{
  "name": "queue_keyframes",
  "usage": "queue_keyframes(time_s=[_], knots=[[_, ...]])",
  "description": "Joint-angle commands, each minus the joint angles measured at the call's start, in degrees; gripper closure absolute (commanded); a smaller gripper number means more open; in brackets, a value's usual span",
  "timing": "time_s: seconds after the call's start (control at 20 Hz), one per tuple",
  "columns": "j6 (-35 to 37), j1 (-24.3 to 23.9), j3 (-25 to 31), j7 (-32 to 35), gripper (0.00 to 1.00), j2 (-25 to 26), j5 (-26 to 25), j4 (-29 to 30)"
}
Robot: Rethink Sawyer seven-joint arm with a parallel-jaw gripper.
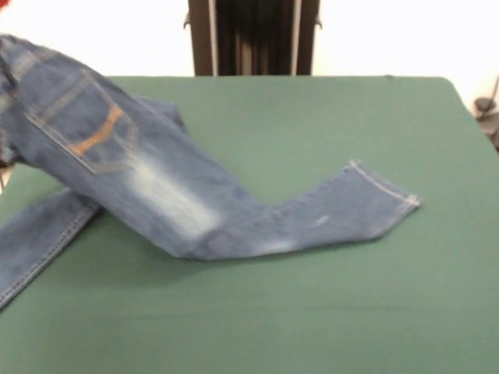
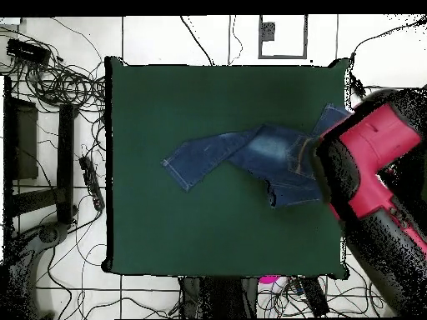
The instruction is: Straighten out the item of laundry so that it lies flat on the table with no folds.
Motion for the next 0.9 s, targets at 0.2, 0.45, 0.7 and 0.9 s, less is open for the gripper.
queue_keyframes(time_s=[0.2,0.45,0.7,0.9], knots=[[-15.9,1.0,4.8,-29.0,1.0,-6.3,1.5,-13.7],[-22.2,3.4,4.2,-33.5,1.0,-6.8,-4.8,-22.9],[-25.2,6.4,3.6,-37.8,1.0,-4.6,-12.4,-31.6],[-27.9,10.6,1.6,-45.9,1.0,-1.0,-23.9,-40.1]])
